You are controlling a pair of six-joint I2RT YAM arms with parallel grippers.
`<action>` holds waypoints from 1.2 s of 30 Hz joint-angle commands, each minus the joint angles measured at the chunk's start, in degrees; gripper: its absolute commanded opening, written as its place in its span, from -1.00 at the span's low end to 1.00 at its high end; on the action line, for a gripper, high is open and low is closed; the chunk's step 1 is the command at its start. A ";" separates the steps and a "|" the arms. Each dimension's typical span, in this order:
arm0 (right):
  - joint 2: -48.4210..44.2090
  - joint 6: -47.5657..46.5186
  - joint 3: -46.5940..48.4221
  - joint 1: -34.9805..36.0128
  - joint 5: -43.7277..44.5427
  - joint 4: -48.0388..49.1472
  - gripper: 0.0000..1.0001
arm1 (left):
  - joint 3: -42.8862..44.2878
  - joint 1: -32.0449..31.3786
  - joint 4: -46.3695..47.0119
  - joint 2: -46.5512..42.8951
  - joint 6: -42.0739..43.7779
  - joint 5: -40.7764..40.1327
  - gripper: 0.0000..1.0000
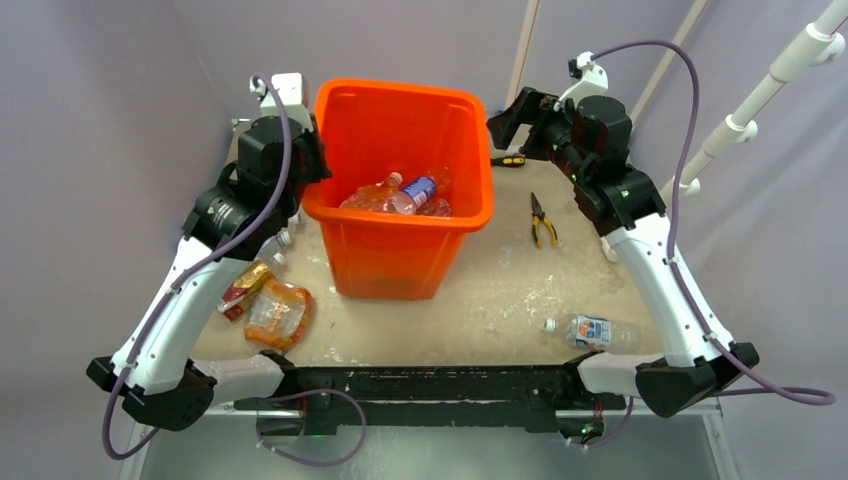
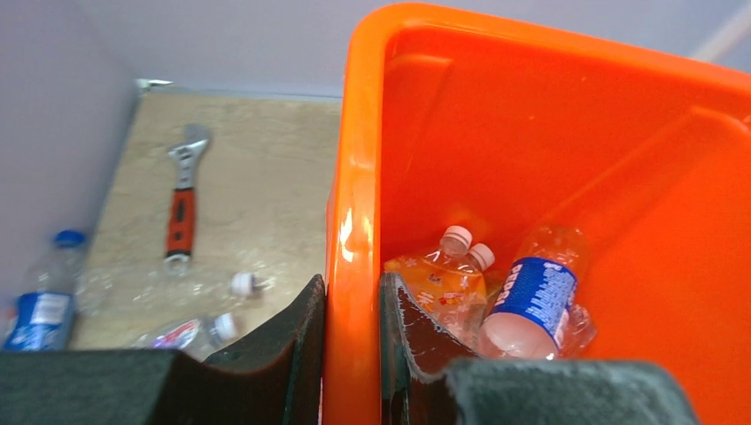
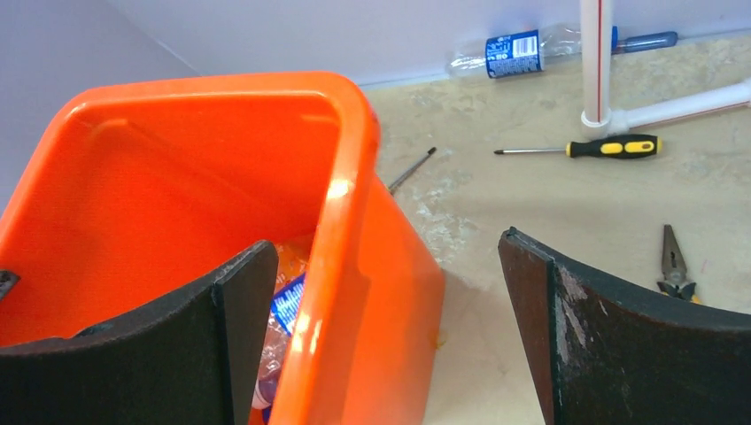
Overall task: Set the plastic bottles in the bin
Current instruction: Move the trash bin to the corner of the board.
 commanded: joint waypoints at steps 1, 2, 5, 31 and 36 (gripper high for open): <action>-0.98 0.93 -0.49 0.40 -3.88 3.47 0.98 | -1.56 0.34 8.77 -4.42 0.36 -14.85 -1.00; -1.25 0.97 -1.40 0.46 -3.96 3.92 0.98 | -2.18 0.34 8.81 -4.80 0.57 -16.22 -1.00; -2.05 0.87 -3.29 0.46 -3.91 4.95 0.98 | -3.82 0.52 8.92 -4.92 1.17 -19.94 -1.00; -13.19 6.55 -32.84 0.49 -3.95 20.52 0.98 | -8.18 20.53 27.05 8.43 -3.50 -15.90 -1.00; -13.92 7.92 -36.30 0.52 -3.96 22.47 0.98 | -9.91 21.81 31.13 10.61 -5.31 -13.57 -1.00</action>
